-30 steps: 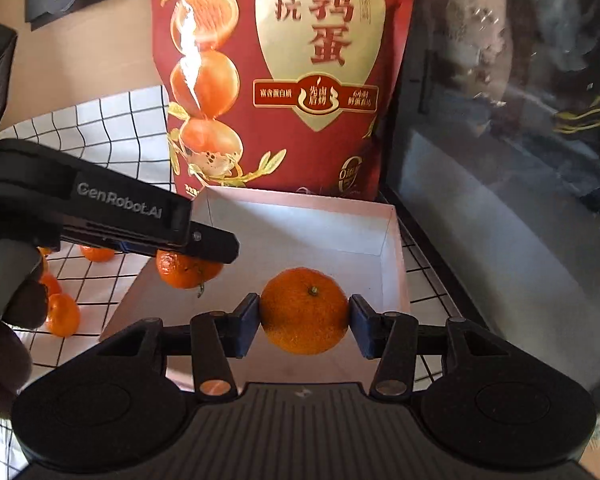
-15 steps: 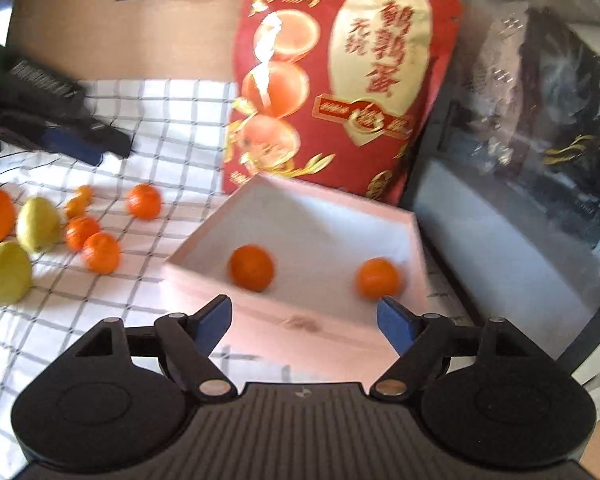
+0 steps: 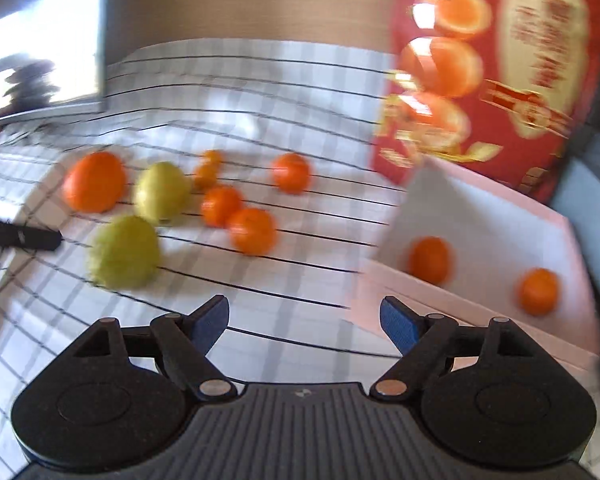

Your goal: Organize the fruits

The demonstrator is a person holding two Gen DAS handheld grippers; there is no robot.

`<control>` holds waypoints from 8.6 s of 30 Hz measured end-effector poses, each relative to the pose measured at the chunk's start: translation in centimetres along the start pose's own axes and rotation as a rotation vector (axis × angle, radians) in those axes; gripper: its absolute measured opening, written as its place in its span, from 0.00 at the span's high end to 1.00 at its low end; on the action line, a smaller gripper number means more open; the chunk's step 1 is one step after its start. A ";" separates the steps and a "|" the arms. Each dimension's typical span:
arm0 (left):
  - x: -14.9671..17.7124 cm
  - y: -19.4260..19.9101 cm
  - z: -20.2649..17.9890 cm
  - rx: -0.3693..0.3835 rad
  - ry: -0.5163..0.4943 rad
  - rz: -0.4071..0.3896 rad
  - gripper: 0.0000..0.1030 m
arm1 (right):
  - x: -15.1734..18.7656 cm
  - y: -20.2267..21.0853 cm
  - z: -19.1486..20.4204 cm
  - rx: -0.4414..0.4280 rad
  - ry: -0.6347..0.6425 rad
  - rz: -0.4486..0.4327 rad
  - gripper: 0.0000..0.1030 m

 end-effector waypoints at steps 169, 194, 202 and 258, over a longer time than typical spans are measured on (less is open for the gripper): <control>4.6 -4.3 -9.1 0.086 -0.229 0.195 0.53 | 6.6 1.4 -1.7 0.013 -0.192 0.119 0.13; 5.2 -4.7 -10.3 0.000 -0.305 0.166 0.53 | 8.1 4.4 -4.4 -0.053 -0.275 0.109 0.42; 5.0 -4.7 -10.2 -0.010 -0.257 0.159 0.54 | 10.1 6.9 -7.5 0.057 -0.344 0.121 0.42; -10.5 -15.6 -26.3 0.465 -0.282 0.045 0.54 | 0.2 -2.3 -17.4 0.220 -0.308 0.237 0.25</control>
Point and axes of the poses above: each gripper's, at about its wrist camera, not at the fingertips, and y roughly against the way its jaws point, z to its left, x to its underside, the point moved 1 cm from there along -y, roughly the way its jaws point, and after that the axes turned 7 degrees about y, right-handed, at the moved point
